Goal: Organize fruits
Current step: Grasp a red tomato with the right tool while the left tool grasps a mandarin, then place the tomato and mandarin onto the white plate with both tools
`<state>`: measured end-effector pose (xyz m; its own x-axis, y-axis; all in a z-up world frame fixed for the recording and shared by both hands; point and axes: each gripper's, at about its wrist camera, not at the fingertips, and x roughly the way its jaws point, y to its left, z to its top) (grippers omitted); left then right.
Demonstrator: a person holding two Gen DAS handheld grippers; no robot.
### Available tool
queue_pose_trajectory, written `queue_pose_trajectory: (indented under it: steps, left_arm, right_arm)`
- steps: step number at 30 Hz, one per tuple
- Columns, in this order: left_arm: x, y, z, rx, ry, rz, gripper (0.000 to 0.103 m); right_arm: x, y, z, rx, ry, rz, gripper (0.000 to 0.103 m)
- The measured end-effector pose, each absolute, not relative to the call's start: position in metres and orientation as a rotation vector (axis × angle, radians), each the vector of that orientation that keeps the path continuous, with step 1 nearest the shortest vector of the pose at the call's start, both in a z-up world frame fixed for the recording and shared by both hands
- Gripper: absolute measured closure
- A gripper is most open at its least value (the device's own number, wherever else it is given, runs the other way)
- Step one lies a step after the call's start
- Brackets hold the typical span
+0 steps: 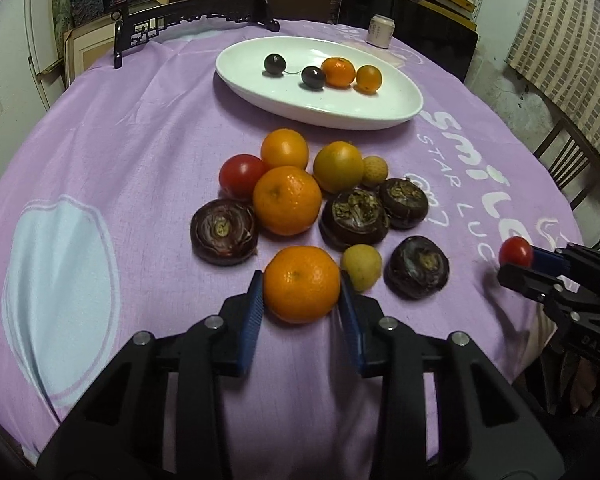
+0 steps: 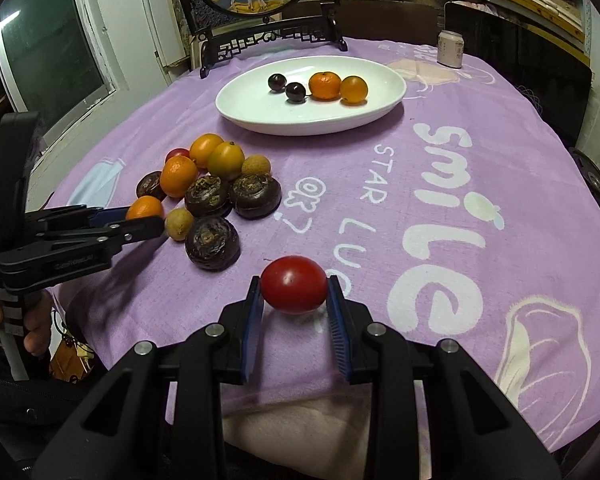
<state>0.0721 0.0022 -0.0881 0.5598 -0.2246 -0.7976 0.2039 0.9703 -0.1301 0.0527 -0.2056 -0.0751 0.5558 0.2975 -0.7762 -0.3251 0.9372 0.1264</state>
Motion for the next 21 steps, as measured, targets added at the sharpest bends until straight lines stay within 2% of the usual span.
queue_pose_trajectory:
  steps: [12,21]
  left_arm:
    - [0.068,0.002,-0.064,-0.051,0.903,-0.327,0.067]
    - [0.146,-0.003,-0.025,-0.029,0.831,-0.291,0.066]
  right_arm:
    - [0.061,-0.198,-0.073,-0.043,0.92,0.373,0.071]
    - [0.119,-0.179,-0.035,-0.075,0.832,0.357,0.071]
